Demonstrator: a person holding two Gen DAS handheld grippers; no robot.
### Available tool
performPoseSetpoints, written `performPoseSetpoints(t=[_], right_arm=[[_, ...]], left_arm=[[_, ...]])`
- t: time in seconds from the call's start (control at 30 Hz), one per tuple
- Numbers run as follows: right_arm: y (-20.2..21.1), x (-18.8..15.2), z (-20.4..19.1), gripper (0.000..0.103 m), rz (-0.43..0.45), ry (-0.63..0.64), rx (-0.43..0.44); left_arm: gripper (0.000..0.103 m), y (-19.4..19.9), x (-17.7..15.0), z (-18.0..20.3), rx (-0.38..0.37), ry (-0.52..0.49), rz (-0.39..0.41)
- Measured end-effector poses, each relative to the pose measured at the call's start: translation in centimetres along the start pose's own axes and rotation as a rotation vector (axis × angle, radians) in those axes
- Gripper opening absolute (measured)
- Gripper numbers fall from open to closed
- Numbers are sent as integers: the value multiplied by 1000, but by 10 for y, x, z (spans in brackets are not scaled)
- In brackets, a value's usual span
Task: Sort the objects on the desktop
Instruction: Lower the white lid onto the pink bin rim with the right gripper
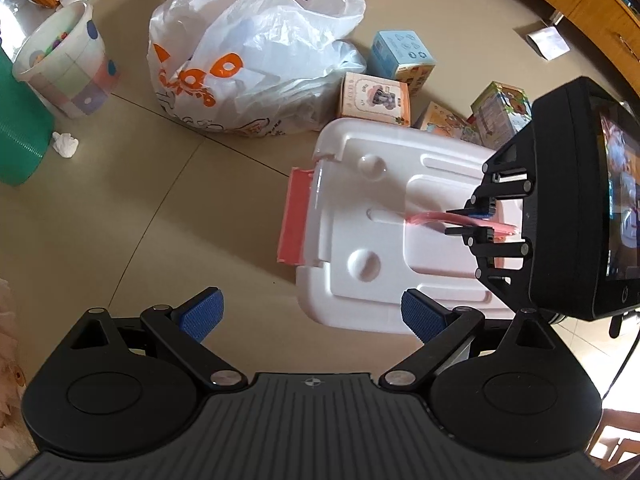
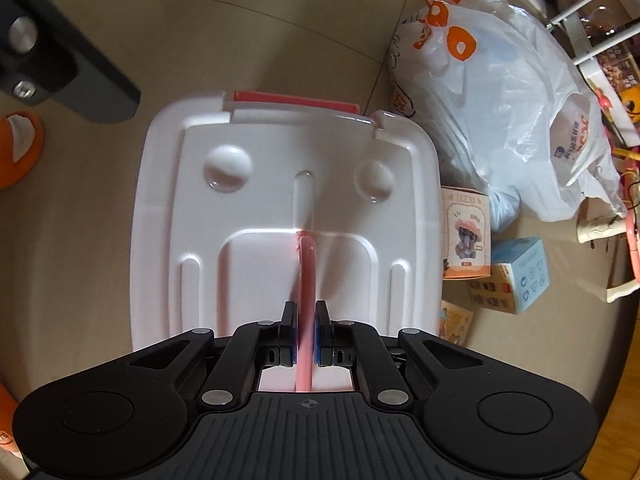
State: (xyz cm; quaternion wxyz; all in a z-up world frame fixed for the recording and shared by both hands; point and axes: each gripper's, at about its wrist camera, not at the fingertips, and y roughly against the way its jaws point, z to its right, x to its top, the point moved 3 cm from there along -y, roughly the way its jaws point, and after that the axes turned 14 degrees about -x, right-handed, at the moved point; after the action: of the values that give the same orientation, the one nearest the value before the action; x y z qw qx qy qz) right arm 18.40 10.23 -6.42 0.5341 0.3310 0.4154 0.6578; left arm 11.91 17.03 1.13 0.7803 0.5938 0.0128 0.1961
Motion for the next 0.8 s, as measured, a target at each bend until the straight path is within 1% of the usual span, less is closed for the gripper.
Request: performPoseSetpoints(t=[0.1,0.23,0.27,0.33,0.37,0.4,0.43,0.5,0.57,0.63,0.77,0.8], right_arm=[[0,-4,-2,6,-4,-19,5],[1,-10,2,7,6,-86,3],[2,-12,3,11,6,-103,0],[6,-18,6,22,3,-131,-1],[11,-21,10,23,3,-156,8],[16,-25,13,28,3,-181,16],[21,-28,16,35,8,-206,19],[36,-36,22,38,35,-258,-2],[51,-46,28,39,52,-335,-22],[65,-57,33,43,67,-410,-38],[88,-80,33,44,43,-527,-84],[94,-85,33,45,35,-561,-99]], left_arm=[[98,-1,-1,3,16,-21,2],[98,-6,-1,4,28,-30,-11],[98,-6,-1,4,32,-31,-13],[98,-6,0,5,45,-31,-7],[98,-4,0,7,50,-39,1],[98,-3,0,9,54,-46,9],[98,-1,0,12,60,-57,19],[98,2,-1,20,77,-87,39],[98,5,-2,28,98,-117,57],[98,7,-5,36,104,-136,70],[98,15,-9,53,82,-173,100],[98,17,-10,58,81,-185,110]])
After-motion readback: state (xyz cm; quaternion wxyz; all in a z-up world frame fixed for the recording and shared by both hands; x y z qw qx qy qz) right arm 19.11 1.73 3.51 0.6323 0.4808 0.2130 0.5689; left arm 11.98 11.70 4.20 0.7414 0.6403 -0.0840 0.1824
